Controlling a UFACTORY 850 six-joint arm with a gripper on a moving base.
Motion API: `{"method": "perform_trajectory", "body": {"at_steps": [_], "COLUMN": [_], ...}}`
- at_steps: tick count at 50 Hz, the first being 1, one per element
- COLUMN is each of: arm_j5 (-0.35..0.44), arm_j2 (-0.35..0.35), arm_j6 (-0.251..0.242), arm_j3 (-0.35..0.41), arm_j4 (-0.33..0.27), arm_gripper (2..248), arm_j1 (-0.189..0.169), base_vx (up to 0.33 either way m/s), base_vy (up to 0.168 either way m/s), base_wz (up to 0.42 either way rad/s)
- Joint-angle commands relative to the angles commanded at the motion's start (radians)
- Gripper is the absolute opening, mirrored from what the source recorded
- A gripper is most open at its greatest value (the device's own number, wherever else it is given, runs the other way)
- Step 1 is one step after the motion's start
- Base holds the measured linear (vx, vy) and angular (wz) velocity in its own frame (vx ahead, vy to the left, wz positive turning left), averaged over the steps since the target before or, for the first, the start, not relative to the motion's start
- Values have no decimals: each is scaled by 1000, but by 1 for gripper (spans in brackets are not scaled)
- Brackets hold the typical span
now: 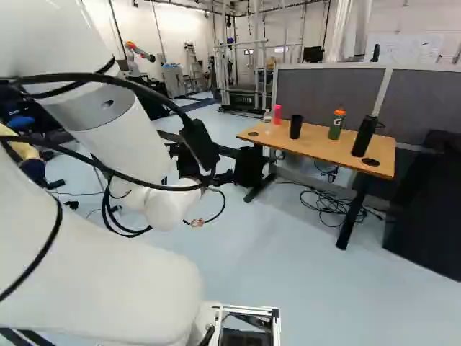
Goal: Pick up the green bottle from the table
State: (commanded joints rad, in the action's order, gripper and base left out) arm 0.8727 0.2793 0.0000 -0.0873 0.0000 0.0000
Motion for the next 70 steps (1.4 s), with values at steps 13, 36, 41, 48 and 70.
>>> {"method": "perform_trajectory", "body": {"at_steps": [13, 36, 41, 48, 70], "arm_j5": [0, 0, 0, 0, 0], "arm_j2": [0, 0, 0, 0, 0], "arm_j6": [0, 0, 0, 0, 0], "arm_j3": [0, 0, 0, 0, 0], "arm_j4": [0, 0, 0, 0, 0], "arm_gripper": [247, 247, 247, 247, 247], "arm_j1": [0, 0, 0, 0, 0], "base_vx": [0, 0, 0, 7, 222], "base_vy": [0, 0, 0, -2, 5], "base_wz": [0, 0, 0, -9, -24]}}
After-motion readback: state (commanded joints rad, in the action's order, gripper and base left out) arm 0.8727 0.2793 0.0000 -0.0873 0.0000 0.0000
